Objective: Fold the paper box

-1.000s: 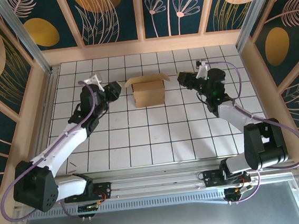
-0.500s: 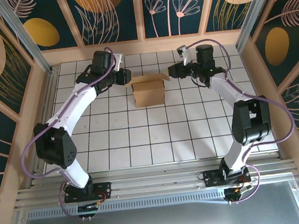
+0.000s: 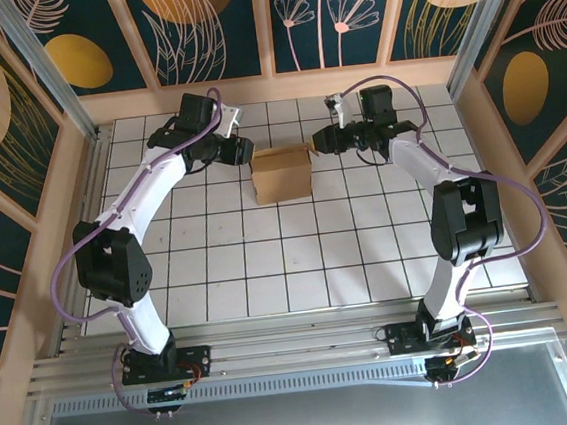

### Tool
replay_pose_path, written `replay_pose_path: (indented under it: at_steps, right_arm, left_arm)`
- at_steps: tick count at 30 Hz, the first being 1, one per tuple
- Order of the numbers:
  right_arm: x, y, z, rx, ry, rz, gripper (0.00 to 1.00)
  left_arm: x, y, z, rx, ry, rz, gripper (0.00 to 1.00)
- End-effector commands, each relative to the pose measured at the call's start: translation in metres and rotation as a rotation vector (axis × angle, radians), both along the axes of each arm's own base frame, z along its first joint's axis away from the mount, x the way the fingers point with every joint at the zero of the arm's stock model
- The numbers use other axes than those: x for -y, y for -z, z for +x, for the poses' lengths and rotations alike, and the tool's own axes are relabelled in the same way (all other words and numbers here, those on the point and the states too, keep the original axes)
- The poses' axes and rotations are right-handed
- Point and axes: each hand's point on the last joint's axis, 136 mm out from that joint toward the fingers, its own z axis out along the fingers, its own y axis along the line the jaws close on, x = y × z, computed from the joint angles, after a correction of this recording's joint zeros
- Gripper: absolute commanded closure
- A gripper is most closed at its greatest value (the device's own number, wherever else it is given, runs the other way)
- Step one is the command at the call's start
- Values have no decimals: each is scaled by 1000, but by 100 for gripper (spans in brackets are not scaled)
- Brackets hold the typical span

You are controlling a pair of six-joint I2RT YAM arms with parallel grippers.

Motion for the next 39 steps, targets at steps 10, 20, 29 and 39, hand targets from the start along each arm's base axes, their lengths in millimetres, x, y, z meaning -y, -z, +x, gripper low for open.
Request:
replay_pose_path:
  at_steps: [10,20,29,39]
  right_arm:
    - [5,-43,-19,108,11,-2,56]
    - [7,-29,-22,127,-20,-26,40]
    - [-4,-16,-13,74,-58,-25,60]
    - [-9,-2,-15,47,-59,-56,79]
  left_arm:
    - [-11,-5,-19,-3,9,-2,52]
    - [-16,2,-34,-1,36,20,41]
    - [-9,13,-20,-29,43,19,50]
    - [-6,18,-18,-51,49,11,67]
